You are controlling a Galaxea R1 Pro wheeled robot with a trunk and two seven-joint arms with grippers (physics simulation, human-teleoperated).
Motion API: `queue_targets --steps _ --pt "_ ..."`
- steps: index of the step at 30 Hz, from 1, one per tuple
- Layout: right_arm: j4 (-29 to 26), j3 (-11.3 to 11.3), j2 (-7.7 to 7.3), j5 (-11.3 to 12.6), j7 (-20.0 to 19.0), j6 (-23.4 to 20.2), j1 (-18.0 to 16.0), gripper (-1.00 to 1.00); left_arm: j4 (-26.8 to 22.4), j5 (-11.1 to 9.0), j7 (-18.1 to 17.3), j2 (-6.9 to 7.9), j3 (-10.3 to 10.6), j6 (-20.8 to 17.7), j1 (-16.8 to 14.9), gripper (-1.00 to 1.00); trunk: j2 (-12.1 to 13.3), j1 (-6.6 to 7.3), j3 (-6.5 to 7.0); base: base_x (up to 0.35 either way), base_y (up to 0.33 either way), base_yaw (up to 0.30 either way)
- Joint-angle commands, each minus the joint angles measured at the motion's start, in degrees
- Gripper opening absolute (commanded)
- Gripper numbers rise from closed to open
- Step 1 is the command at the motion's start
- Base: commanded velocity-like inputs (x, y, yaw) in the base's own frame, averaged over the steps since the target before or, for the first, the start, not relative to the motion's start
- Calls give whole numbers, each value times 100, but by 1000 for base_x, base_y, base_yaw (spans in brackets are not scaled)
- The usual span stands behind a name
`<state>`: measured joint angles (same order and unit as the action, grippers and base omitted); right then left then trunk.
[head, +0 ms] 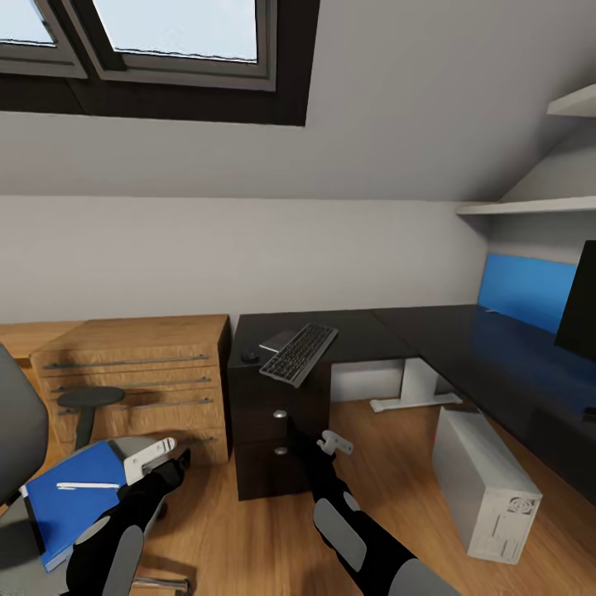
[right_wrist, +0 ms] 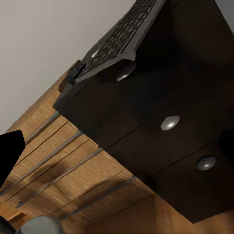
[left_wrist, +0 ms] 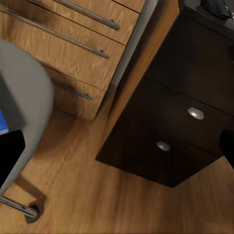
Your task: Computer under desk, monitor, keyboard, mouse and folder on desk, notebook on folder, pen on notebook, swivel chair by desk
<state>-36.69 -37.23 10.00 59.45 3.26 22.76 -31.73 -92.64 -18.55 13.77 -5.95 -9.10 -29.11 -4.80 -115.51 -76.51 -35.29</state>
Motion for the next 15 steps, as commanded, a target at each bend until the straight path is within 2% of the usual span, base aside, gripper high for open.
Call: queue_targets --steps 1,11,15 --pt "3 -30 0 23 34 35 -8 100 -9 -61 38 -3 -4 -24 -4 100 -45 -22 -25 0 0 0" --pt "11 -46 0 23 34 35 -6 100 -9 -61 31 -3 -3 -32 -3 100 -446 -242 -205 0 0 0" --pt "4 -58 0 15 26 32 -1 100 -9 -61 29 14 11 -33 -4 100 -446 -242 -205 0 0 0"
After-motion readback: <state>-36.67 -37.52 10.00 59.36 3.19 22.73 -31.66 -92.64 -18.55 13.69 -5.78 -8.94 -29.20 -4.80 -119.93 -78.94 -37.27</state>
